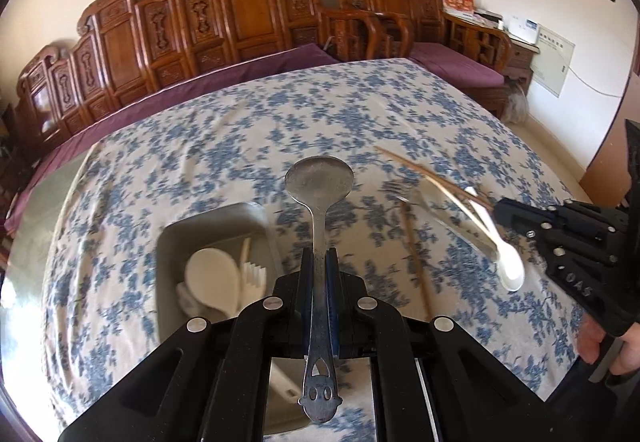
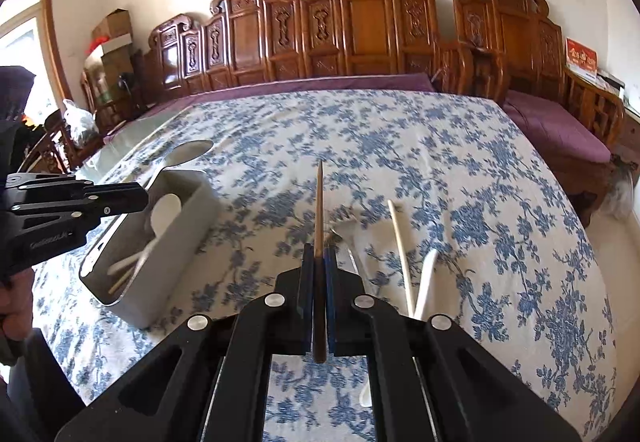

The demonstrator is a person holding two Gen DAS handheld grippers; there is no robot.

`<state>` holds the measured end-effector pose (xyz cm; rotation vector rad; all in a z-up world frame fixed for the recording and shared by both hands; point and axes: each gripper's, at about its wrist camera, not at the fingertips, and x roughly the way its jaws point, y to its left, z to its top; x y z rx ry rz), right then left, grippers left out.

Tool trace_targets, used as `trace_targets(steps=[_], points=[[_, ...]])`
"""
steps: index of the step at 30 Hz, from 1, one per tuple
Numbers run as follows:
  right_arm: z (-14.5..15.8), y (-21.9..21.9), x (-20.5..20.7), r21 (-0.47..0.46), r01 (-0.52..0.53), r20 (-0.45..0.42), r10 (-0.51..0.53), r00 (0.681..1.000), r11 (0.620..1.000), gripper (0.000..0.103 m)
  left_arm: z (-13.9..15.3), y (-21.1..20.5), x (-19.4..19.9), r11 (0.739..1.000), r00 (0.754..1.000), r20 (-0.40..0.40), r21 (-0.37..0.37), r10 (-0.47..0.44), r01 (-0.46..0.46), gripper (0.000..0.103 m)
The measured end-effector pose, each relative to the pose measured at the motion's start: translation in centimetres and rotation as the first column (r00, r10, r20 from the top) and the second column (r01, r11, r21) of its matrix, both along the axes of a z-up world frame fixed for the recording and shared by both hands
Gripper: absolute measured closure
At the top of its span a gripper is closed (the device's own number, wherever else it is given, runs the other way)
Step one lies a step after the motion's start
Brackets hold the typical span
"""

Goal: Organize utensils
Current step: 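Lower the metal spoon into the tray with the left tool while the right tool carries the chopstick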

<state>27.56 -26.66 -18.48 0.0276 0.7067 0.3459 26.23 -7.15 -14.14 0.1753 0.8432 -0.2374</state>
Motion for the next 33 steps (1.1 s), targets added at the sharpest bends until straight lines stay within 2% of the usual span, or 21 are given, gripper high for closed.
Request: trace_targets(steps=[8,13,23,33], points=[[1.0,1.4,-0.9,0.016,-0.037,0.033,0.037,0.999,0.999,0.097,-0.7,5.0,0.1,0.997,0.997,-0.014,0.008,0.08,-0.08,0.098],[1.0,2.3,-1.2,0.009,-0.063,0.033,0.062,0.998,0.998,0.097,-2.7,7.4,0.8,0.992,0.99,-0.056,0.034,0.126,-0.125,0.098],[0.5,2.3,-0.9,0.01,-0.068,0.018,0.068,0.998,0.998,0.097,-6.1,8.3,2.4,0.984,0.98,-0.11,0.074,0.167,-0.16,0.098],[0.2,2.5,-0.8,0.006,-0.078,0.011,0.078,0.997,0.997,0.097,-7.5,7.5,3.1,0.985,0.978,-0.14,0.096,0.156,-0.143,0.097]])
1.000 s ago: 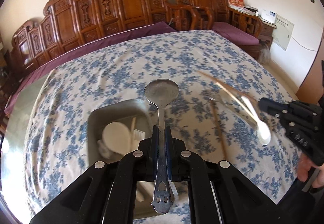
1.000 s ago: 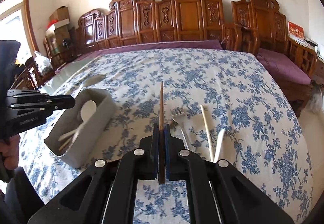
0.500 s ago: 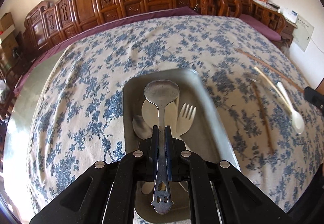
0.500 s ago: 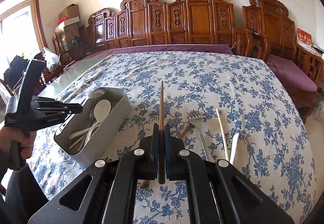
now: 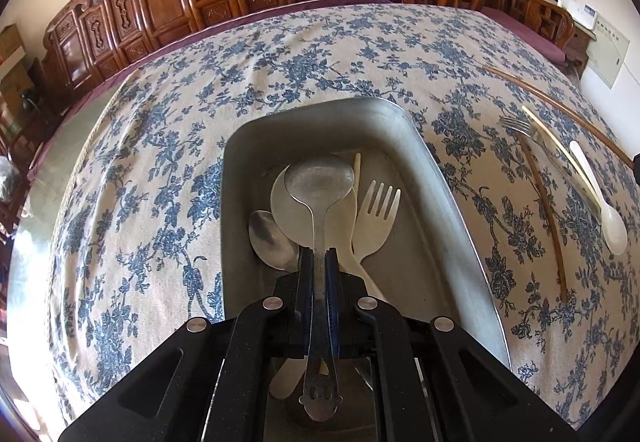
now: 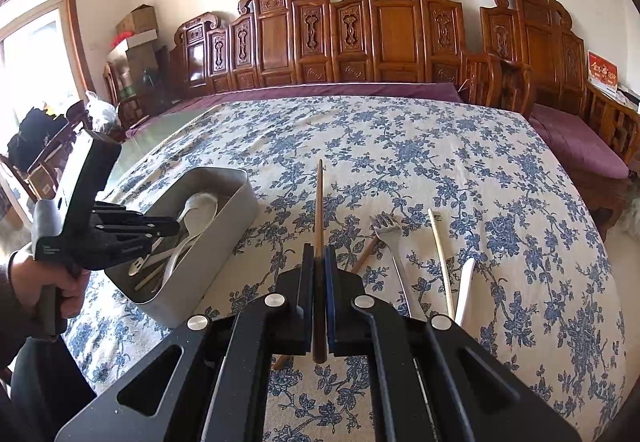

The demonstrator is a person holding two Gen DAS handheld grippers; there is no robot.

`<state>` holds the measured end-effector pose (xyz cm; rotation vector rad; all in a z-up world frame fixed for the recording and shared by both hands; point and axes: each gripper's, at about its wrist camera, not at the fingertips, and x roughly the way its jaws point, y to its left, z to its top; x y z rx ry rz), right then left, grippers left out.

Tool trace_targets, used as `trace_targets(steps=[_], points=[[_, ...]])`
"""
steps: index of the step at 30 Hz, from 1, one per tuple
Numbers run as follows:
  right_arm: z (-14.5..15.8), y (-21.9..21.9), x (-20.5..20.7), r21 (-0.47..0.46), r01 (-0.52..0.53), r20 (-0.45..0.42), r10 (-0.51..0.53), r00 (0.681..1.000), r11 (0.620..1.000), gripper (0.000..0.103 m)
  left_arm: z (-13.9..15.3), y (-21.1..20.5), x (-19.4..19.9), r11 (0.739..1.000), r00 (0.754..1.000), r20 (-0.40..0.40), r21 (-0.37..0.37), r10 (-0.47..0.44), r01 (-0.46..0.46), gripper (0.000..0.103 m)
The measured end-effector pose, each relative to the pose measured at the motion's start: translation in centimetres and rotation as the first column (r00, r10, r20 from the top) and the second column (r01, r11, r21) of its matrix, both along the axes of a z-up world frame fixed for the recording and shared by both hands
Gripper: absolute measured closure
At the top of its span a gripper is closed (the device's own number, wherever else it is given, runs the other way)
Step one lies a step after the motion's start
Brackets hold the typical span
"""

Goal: Organize utensils
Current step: 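Lower the metal spoon into the tray with the left tool while the right tool carries the chopstick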

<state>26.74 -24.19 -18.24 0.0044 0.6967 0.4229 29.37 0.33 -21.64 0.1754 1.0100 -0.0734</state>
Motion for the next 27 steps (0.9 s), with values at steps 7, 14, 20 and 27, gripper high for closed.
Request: trace_targets(steps=[7,14,20,27], points=[[-0.2,0.1,0.1,-0.003,-0.003,-0.006,0.003,1.0,1.0,0.097,-0.4,-0.2,0.1,1.0,1.0,-0.026,-0.01,-0.008,0.008,0.097],[0.2,0.7,-0.4,-0.002,-0.021,-0.001,0.021,1.0,1.0,0.097,0.9,0.2,-1.0,1.0,1.0,0.006,-0.029,-0.007,0.007,0.096],[1.0,3.0,-1.8,0.003,-0.071,0.006,0.071,0.997,0.997,0.097,2.8,0.7,-3.0,0.999,0.999,0.051,-0.052,-0.012,0.015,0.092],[2.0,7.0,-3.2,0.017,-0.138,0.017,0.138,0.99,0.99,0.097,4.3,2.1,-4.7,0.997,0.996,0.088,-0.081,-0.001,0.008,0.087]])
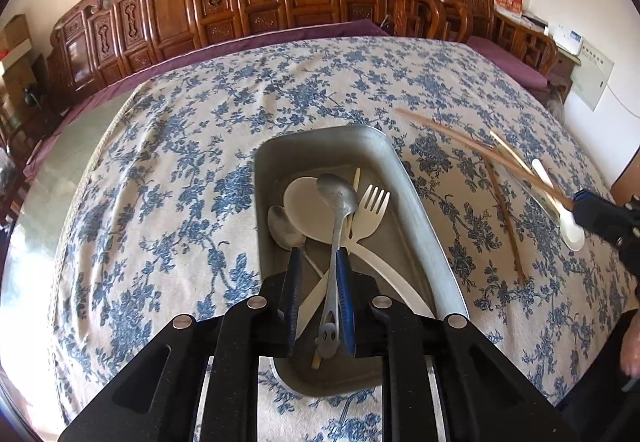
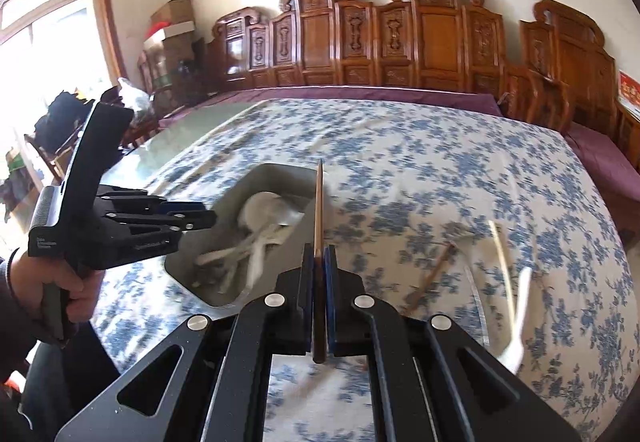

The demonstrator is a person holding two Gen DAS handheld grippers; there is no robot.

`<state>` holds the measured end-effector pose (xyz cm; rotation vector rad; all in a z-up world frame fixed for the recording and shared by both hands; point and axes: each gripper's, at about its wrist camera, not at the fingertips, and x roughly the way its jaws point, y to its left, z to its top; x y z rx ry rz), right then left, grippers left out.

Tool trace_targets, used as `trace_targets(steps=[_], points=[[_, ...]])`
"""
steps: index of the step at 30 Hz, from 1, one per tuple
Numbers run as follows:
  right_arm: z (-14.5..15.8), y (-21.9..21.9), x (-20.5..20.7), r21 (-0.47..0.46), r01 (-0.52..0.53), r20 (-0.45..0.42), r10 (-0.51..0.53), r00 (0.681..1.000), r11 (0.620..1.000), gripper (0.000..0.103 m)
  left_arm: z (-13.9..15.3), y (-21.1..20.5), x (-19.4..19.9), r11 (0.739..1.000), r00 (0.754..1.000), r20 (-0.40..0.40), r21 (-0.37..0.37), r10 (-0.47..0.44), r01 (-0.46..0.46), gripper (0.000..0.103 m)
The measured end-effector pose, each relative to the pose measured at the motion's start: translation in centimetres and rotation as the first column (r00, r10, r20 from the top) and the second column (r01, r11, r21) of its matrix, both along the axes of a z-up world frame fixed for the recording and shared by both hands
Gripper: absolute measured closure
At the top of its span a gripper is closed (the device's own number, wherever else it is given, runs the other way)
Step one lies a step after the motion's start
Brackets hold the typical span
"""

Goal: Organize utensils
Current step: 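Lower the metal spoon into the tray with the left tool while the right tool carries the chopstick, then lower the wooden chopstick into the tray and open the right tool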

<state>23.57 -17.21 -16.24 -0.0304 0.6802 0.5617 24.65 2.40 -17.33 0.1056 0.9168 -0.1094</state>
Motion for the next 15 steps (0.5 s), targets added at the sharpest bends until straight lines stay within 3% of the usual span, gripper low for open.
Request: trace_targets(steps=[15], points=[[-2.4,7.7,2.5,0.008,-0.058,-0.121,0.059,0.991,0.998,0.097,1.3,3.5,-1.1,0.999,0.999,0.029,-0.028,0.041,-0.04,0.087]])
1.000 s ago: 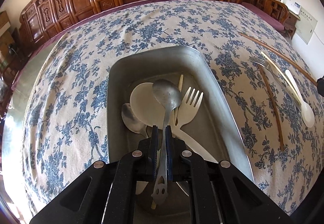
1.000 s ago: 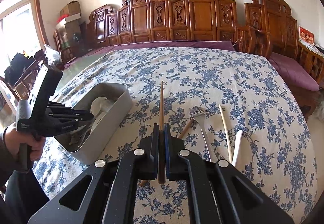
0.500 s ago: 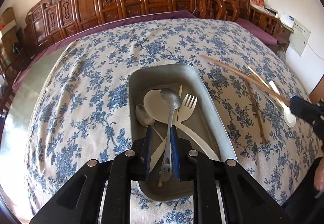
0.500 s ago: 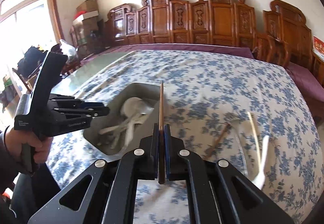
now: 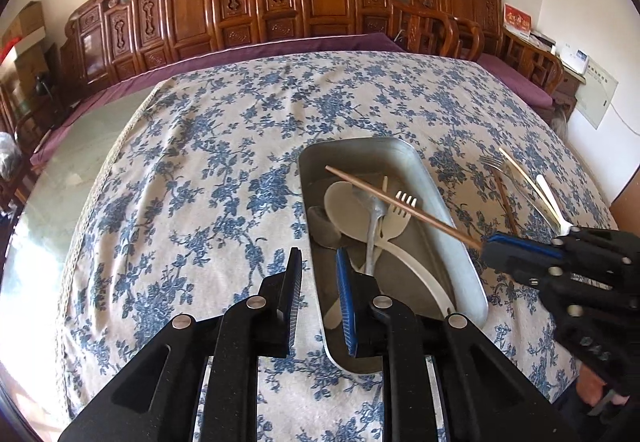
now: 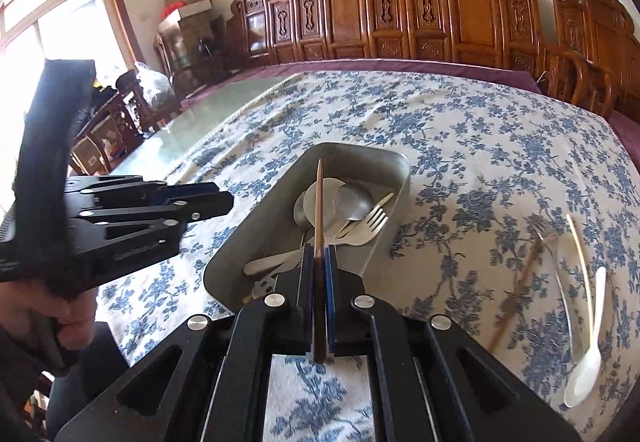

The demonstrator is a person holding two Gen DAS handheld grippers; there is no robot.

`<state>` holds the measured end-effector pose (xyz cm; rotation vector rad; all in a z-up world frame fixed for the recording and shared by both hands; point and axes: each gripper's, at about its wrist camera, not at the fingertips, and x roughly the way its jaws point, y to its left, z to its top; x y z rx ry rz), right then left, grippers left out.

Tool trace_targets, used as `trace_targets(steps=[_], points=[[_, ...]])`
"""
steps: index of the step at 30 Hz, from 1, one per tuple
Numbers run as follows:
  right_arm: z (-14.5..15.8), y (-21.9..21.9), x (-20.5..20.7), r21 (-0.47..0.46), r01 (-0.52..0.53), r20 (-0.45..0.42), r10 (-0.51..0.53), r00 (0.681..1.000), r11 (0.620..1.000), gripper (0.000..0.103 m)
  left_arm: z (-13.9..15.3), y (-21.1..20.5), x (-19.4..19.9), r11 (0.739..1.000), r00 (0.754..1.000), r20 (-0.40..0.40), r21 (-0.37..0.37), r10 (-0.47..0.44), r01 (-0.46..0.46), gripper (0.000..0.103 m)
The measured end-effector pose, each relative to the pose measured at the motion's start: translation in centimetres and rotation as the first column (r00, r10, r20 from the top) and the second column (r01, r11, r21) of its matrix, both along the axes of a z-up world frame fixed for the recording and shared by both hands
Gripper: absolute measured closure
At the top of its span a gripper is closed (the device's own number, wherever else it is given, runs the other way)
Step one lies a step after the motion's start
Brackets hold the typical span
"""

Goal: Organize utensils
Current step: 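Lower the wooden chopstick into the tray and open the right tool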

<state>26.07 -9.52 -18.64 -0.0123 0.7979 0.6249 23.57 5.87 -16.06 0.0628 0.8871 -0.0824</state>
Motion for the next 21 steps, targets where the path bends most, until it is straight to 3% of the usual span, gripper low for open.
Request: trace_targets(steps=[21], points=[[-3.7,3.2,1.4,-0.016,-0.015,-0.051,0.014,0.999,1.0,0.093,0.3,1.8,-0.6,1.0,1.0,0.01,-0.013,0.029,-0.029,0.086]])
